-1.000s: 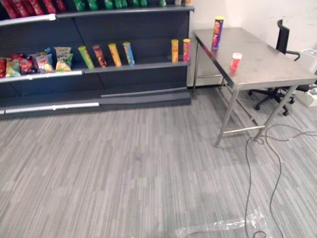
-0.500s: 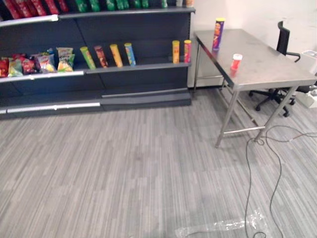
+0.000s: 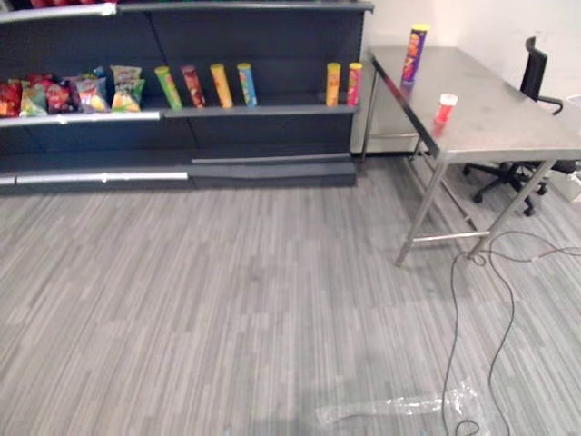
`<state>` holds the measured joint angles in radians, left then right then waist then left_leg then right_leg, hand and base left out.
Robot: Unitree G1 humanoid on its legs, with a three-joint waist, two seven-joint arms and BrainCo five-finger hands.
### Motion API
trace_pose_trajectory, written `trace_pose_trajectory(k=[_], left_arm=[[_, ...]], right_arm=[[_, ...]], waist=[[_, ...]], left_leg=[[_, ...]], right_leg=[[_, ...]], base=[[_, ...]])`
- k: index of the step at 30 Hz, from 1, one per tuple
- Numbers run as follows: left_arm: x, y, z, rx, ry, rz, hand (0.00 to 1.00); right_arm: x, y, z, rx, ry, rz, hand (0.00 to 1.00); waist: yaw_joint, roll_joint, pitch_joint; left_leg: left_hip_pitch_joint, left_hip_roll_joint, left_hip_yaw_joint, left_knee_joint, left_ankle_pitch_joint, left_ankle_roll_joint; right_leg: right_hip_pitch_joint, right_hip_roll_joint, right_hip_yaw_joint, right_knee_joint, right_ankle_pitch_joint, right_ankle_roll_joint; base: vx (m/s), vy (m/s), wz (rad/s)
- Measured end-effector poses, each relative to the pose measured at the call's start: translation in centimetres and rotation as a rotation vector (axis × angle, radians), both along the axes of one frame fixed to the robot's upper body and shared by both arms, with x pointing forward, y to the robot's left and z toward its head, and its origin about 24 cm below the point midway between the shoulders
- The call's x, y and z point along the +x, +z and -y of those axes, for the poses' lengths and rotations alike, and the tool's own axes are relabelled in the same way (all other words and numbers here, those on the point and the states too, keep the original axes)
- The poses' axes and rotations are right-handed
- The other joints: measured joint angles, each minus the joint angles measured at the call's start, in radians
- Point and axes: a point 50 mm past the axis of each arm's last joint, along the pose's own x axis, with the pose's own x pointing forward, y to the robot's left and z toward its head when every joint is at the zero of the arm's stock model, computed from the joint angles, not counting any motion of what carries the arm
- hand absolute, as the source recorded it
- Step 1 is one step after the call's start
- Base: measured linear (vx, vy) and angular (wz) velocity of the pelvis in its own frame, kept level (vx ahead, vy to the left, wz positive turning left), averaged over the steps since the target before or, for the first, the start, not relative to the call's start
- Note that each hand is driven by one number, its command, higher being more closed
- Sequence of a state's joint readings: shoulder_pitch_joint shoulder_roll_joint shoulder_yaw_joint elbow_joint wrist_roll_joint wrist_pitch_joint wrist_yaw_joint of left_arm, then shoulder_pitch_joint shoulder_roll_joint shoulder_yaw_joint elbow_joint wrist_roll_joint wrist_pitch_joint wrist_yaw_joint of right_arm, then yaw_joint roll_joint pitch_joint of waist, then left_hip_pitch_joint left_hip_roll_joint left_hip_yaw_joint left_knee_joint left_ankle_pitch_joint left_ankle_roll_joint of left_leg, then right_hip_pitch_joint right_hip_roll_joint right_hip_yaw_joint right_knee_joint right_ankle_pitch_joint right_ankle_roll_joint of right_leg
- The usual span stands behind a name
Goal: Put the gum and the chips on the shelf.
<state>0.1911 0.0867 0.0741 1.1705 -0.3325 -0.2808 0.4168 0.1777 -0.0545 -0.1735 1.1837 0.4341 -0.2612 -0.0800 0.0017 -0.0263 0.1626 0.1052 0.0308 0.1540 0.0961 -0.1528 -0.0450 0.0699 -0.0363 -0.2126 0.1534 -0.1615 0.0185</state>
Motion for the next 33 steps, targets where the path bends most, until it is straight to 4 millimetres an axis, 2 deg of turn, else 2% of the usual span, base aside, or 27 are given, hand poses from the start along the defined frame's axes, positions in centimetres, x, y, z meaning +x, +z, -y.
trace_pose_trajectory(k=[1,3,4,5,6,7,9,10,12,13,14,15,16,17,18,19,20,22,23,25,27,28,29,30,31,32,33], left_arm=[[0.0,0.0,0.0,-0.001,0.013,0.005,0.0],[-0.5,0.1,-0.1,-0.011,0.095,0.024,0.0],[-0.6,0.1,-0.2,-0.014,0.113,0.032,0.0],[-0.7,0.1,0.1,-0.029,0.145,0.05,0.0],[-0.8,0.2,0.1,-0.027,0.155,0.056,0.0],[-1.2,0.1,0.5,-0.037,0.162,0.049,0.0],[-1.6,0.0,0.6,-0.039,0.164,0.038,0.0],[-1.7,0.0,0.6,-0.04,0.164,0.038,0.0],[-1.9,0.0,0.9,-0.05,0.162,0.034,0.0],[-2.1,-0.1,1.3,-0.06,0.161,0.03,0.0],[-2.1,-0.1,1.5,-0.065,0.159,0.031,0.0],[-2.6,-0.2,1.7,-0.07,0.15,0.015,0.0],[-2.9,-0.2,1.9,-0.074,0.151,0.005,0.0],[-3.4,-0.2,1.8,-0.073,0.146,-0.01,0.0],[-3.8,-0.1,1.1,-0.057,0.138,-0.02,0.0],[-3.8,-0.1,0.8,-0.048,0.122,-0.023,0.0],[-2.9,0.0,0.3,-0.037,0.081,-0.012,0.0],[-1.8,0.1,-0.3,-0.03,0.051,0.002,0.0],[-1.8,0.0,-0.3,-0.034,0.036,-0.008,0.0],[-2.1,0.0,-0.4,-0.037,0.021,-0.029,0.0],[-1.8,0.0,-0.4,-0.041,-0.044,-0.037,0.0],[-1.7,0.0,-0.4,-0.041,-0.053,-0.033,0.0],[-1.6,0.0,-0.4,-0.039,-0.053,-0.031,0.0],[-1.5,0.0,-0.5,-0.036,-0.052,-0.032,0.0],[-1.5,0.0,-0.5,-0.036,-0.052,-0.031,0.0],[-1.2,0.0,-0.5,-0.038,-0.056,-0.026,0.0],[-1.0,0.0,-0.5,-0.04,-0.058,-0.02,0.0]], right_arm=[[0.0,0.0,-0.1,0.005,-0.013,0.004,0.0],[0.1,0.1,-0.3,0.006,-0.022,0.022,0.0],[0.3,0.1,-0.4,0.007,-0.022,0.032,0.0],[0.3,0.2,-0.2,0.0,-0.014,0.036,0.0],[0.6,0.3,-0.1,-0.005,-0.008,0.044,0.0],[0.8,0.4,0.0,-0.01,-0.002,0.052,0.0],[1.0,0.4,0.1,-0.016,-0.001,0.053,0.0],[1.3,0.5,0.2,-0.018,0.003,0.061,0.0],[1.8,0.6,0.4,-0.022,0.014,0.08,0.0],[2.0,0.7,0.7,-0.032,0.021,0.089,0.0],[2.0,0.7,0.8,-0.036,0.024,0.088,0.0],[1.9,0.8,1.0,-0.04,0.026,0.087,0.0],[1.9,0.8,1.1,-0.042,0.025,0.085,0.0],[1.7,0.7,0.9,-0.037,0.018,0.076,0.0],[1.4,0.5,0.5,-0.024,0.008,0.061,0.0],[1.5,0.4,0.2,-0.018,0.014,0.06,0.0],[1.9,0.3,-0.2,-0.01,0.025,0.063,0.0],[1.8,0.3,-0.4,-0.008,0.027,0.057,0.0],[1.8,0.3,-0.4,-0.007,0.011,0.06,0.0],[1.9,0.4,-0.3,-0.02,0.005,0.074,0.0],[1.6,0.5,0.2,-0.04,0.019,0.072,0.0],[1.6,0.5,0.3,-0.044,0.019,0.075,0.0],[1.8,0.6,0.4,-0.05,0.023,0.084,0.0],[2.0,0.6,0.2,-0.049,0.033,0.092,0.0],[2.1,0.6,0.2,-0.049,0.037,0.097,0.0],[2.2,0.7,0.2,-0.059,0.054,0.11,0.0],[2.3,0.7,0.2,-0.061,0.06,0.114,0.0]], waist=[[0.0,0.003,0.007],[0.003,-0.003,0.014],[0.0,-0.005,0.019],[0.001,0.002,0.026],[0.003,-0.003,0.035],[0.003,0.002,0.041],[0.005,0.003,0.046],[0.007,-0.005,0.046],[0.008,0.005,0.053],[0.007,0.019,0.059],[0.007,0.023,0.059],[0.008,0.031,0.061],[0.01,0.035,0.061],[0.022,0.029,0.061],[0.031,0.008,0.052],[0.027,-0.005,0.044],[0.024,-0.021,0.038],[0.028,-0.034,0.029],[0.029,-0.038,0.014],[0.027,-0.045,0.004],[0.015,-0.035,0.0],[0.012,-0.029,0.002],[0.01,-0.021,0.006],[0.003,-0.023,0.006],[0.0,-0.023,0.007],[-0.002,-0.019,0.007],[-0.003,-0.016,0.008]], left_leg=[[-0.015,0.004,0.0,0.036,-0.021,-0.004],[-0.121,0.045,0.056,0.27,-0.083,-0.019],[-0.165,0.062,0.081,0.368,-0.083,-0.016],[-0.25,0.105,0.103,0.559,-0.054,-0.001],[-0.294,0.124,0.108,0.64,-0.033,0.003],[-0.337,0.15,0.109,0.724,-0.06,0.001],[-0.358,0.166,0.108,0.695,-0.076,-0.006],[-0.363,0.165,0.102,0.607,-0.069,-0.014],[-0.364,0.16,0.065,0.42,-0.024,-0.027],[-0.363,0.159,0.018,0.272,0.029,-0.043],[-0.361,0.16,0.0,0.223,0.049,-0.051],[-0.358,0.168,-0.036,0.163,0.069,-0.072],[-0.353,0.175,-0.046,0.153,0.078,-0.077],[-0.343,0.157,-0.046,0.215,0.141,-0.08],[-0.355,0.126,-0.032,0.292,0.086,-0.055],[-0.369,0.117,-0.024,0.326,0.052,-0.048],[-0.387,0.094,-0.013,0.376,0.004,-0.033],[-0.385,0.061,0.004,0.411,-0.046,-0.015],[-0.371,0.044,0.023,0.416,-0.074,0.006],[-0.327,0.009,0.05,0.385,-0.096,0.037],[-0.244,-0.039,0.065,0.337,-0.124,0.075],[-0.22,-0.042,0.066,0.326,-0.132,0.085],[-0.175,-0.045,0.065,0.303,-0.139,0.1],[-0.122,-0.044,0.063,0.264,-0.136,0.105],[-0.096,-0.04,0.063,0.241,-0.134,0.108],[-0.05,-0.029,0.06,0.199,-0.131,0.111],[-0.031,-0.02,0.059,0.182,-0.131,0.111]], right_leg=[[-0.014,-0.005,-0.001,0.03,-0.02,-0.002],[-0.056,-0.014,-0.005,0.132,-0.094,-0.018],[-0.057,-0.016,-0.009,0.146,-0.103,-0.02],[-0.056,-0.016,-0.01,0.168,-0.115,-0.028],[-0.05,-0.016,-0.007,0.176,-0.12,-0.032],[-0.033,-0.018,0.0,0.184,-0.131,-0.03],[-0.007,-0.04,0.02,0.185,-0.138,-0.022],[0.003,-0.064,0.036,0.186,-0.145,-0.011],[0.014,-0.09,0.065,0.187,-0.159,0.012],[0.027,-0.108,0.091,0.188,-0.176,0.04],[0.032,-0.112,0.104,0.189,-0.184,0.053],[0.049,-0.121,0.123,0.19,-0.202,0.082],[0.059,-0.123,0.136,0.189,-0.212,0.097],[0.091,-0.154,0.171,0.178,-0.23,0.114],[0.122,-0.18,0.198,0.132,-0.229,0.111],[0.13,-0.188,0.218,0.122,-0.213,0.1],[0.126,-0.21,0.237,0.127,-0.178,0.107],[0.125,-0.239,0.257,0.137,-0.121,0.115],[0.101,-0.258,0.269,0.188,-0.082,0.119],[-0.006,-0.299,0.286,0.411,-0.004,0.116],[-0.134,-0.346,0.294,0.662,0.233,0.084],[-0.158,-0.348,0.285,0.721,0.243,0.08],[-0.209,-0.342,0.244,0.831,0.168,0.052],[-0.242,-0.321,0.18,0.879,0.071,0.041],[-0.253,-0.305,0.142,0.876,0.032,0.046],[-0.278,-0.261,0.074,0.827,-0.032,0.045],[-0.289,-0.234,0.045,0.786,-0.054,0.044]], base=[[-0.1,-0.045,0.17],[-0.06,-0.051,0.13],[-0.03,-0.053,0.13],[0.0,0.0,0.0],[0.03,0.007,-0.08],[0.1,0.064,-0.13],[0.15,0.119,-0.18],[0.17,0.163,-0.3],[0.25,0.267,-0.36],[0.27,0.319,-0.31],[0.31,0.38,-0.4],[0.25,0.336,-0.36],[0.37,0.472,-0.56],[0.4,0.477,-0.66],[0.52,0.524,-0.58],[0.43,0.385,-0.29],[0.4,0.36,0.01],[0.37,0.384,-0.02],[0.39,0.367,-0.2],[0.33,0.251,-0.13],[0.34,0.21,0.07],[0.35,0.195,0.02],[0.34,0.15,-0.05],[0.33,0.123,-0.08],[0.33,0.074,-0.08],[0.26,0.027,-0.05],[0.39,-0.026,0.0]])
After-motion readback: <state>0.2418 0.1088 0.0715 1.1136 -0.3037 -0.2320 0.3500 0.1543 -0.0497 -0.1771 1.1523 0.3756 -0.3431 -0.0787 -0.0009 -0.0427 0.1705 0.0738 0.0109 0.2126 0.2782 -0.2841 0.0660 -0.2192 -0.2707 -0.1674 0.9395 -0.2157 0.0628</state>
